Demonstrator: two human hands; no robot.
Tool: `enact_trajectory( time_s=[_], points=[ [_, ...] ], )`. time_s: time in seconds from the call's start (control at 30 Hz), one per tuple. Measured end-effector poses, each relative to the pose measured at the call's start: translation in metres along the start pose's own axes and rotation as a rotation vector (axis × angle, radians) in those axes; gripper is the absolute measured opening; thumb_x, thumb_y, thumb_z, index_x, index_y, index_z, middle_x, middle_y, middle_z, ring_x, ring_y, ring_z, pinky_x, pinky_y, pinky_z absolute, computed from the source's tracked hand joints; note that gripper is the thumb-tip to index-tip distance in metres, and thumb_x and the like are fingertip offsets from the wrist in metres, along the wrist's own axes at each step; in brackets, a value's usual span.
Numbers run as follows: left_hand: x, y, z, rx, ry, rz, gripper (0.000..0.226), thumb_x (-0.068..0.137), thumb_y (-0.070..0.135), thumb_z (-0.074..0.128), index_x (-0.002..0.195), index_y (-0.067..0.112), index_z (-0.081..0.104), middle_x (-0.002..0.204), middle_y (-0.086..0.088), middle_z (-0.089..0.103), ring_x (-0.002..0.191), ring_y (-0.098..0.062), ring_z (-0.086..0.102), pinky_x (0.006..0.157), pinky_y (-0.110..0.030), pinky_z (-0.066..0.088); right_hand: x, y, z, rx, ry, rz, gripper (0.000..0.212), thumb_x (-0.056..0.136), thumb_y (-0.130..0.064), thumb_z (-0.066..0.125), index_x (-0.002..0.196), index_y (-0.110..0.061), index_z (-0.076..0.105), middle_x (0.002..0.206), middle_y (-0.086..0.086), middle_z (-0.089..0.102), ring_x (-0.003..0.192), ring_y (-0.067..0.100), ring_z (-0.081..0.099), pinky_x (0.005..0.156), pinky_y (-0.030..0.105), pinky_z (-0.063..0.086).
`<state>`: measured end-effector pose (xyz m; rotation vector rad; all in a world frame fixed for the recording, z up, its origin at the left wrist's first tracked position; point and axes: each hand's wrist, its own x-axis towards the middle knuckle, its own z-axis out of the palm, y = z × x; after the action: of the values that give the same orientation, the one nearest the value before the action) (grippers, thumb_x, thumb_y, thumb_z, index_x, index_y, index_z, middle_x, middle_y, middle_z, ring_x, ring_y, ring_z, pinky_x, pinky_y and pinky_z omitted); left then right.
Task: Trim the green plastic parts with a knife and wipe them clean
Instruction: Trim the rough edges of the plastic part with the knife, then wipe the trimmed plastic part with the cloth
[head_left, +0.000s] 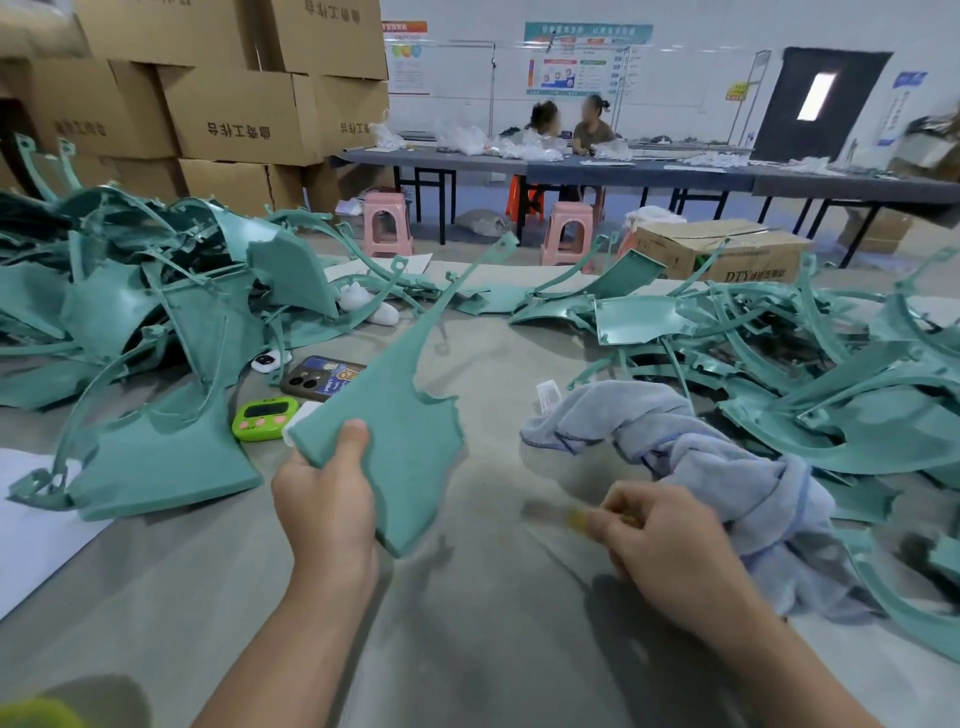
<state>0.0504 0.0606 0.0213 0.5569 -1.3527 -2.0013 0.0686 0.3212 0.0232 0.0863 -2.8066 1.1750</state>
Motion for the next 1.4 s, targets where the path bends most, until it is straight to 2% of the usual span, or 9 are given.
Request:
enact_trajectory(
  time_s=[0.17,0.4,0.6,0.77,0.87,1.0,1.13,1.23,1.4],
  points=[
    [-0.002,0.002,0.002,-0.014,-0.063,-0.100,0.015,0.072,0.030,0.076,0.086,0.033,0.079,0.086,-0.001,0.079,0.079,-0.024,0.077,0.071,-0.046,0.062,-0.009,-0.008,-0.003,-0.225,0.211,-0.075,0.035,0.092,-0.051,0.065,0.072,-0.021,0.067,0.058,-0.008,0.061,0.057,0.011,0.055,0.058,0.033,0.046],
    [-0.016,0.008,0.010,0.005,-0.197,-0.253,0.017,0.084,0.008,0.073,0.084,0.023,0.080,0.085,-0.011,0.078,0.070,-0.028,0.076,0.057,-0.038,0.059,0.005,-0.025,-0.013,-0.122,0.560,-0.261,0.017,0.085,-0.018,0.076,0.100,-0.026,0.077,0.085,-0.013,0.060,0.091,0.012,0.057,0.079,0.031,0.043],
    [-0.013,0.011,0.008,-0.121,-0.277,-0.635,0.027,0.092,0.028,0.063,0.085,0.011,0.082,0.092,-0.012,0.079,0.073,-0.030,0.077,0.059,-0.036,0.060,0.076,-0.030,-0.017,-0.643,0.143,-0.111,0.074,0.088,-0.046,0.068,0.153,-0.028,0.038,0.160,0.000,0.038,0.149,0.025,0.025,0.122,0.043,0.020],
    [-0.009,0.011,0.011,-0.264,-0.359,-0.718,0.037,0.105,0.032,0.045,0.116,0.007,0.070,0.111,-0.014,0.076,0.094,-0.029,0.075,0.084,-0.043,0.054,0.099,-0.036,-0.011,-0.833,-0.089,-0.076,0.031,0.093,-0.024,0.058,0.121,-0.035,0.063,0.126,0.000,0.064,0.121,0.024,0.055,0.098,0.039,0.038],
    [-0.007,0.010,0.010,-0.279,-0.384,-0.660,0.036,0.106,0.032,0.044,0.124,0.011,0.067,0.116,-0.012,0.074,0.100,-0.027,0.074,0.082,-0.042,0.054,0.093,-0.046,-0.028,-0.553,0.207,-0.093,0.031,0.081,0.000,0.060,0.096,-0.025,0.070,0.096,0.001,0.060,0.097,0.029,0.058,0.073,0.036,0.045],
    [-0.014,0.006,0.017,-0.288,-0.463,-0.545,0.036,0.107,0.030,0.040,0.135,0.026,0.063,0.123,-0.005,0.072,0.112,-0.025,0.070,0.089,-0.042,0.054,0.052,-0.088,-0.026,-0.455,0.551,-0.539,0.026,0.077,-0.004,0.054,0.090,-0.014,0.074,0.084,0.005,0.059,0.079,0.030,0.051,0.065,0.039,0.042],
    [-0.025,0.006,0.021,-0.251,-0.500,-0.579,0.039,0.104,0.038,0.044,0.124,0.013,0.066,0.112,-0.008,0.076,0.104,-0.024,0.072,0.090,-0.042,0.055,0.021,-0.131,0.020,-0.524,0.243,-0.637,0.040,0.079,-0.009,0.056,0.118,-0.014,0.064,0.102,0.003,0.066,0.093,0.030,0.059,0.072,0.037,0.041],
    [-0.023,0.002,0.011,-0.123,-0.514,-0.509,0.033,0.106,0.039,0.041,0.099,0.019,0.066,0.076,0.005,0.076,0.067,-0.010,0.073,0.055,-0.025,0.058,0.005,-0.129,0.059,-0.248,-0.014,-0.567,0.035,0.088,-0.012,0.055,0.122,-0.021,0.051,0.113,0.000,0.061,0.104,0.025,0.054,0.082,0.032,0.038],
    [-0.015,0.007,0.004,-0.212,-0.482,-0.585,0.038,0.097,0.050,0.052,0.083,0.019,0.070,0.069,0.002,0.068,0.058,-0.011,0.068,0.051,-0.024,0.054,-0.009,-0.106,0.074,-0.086,-0.098,-0.627,0.049,0.087,-0.016,0.055,0.131,-0.033,0.049,0.130,-0.013,0.054,0.112,0.015,0.050,0.097,0.019,0.034]
  ],
)
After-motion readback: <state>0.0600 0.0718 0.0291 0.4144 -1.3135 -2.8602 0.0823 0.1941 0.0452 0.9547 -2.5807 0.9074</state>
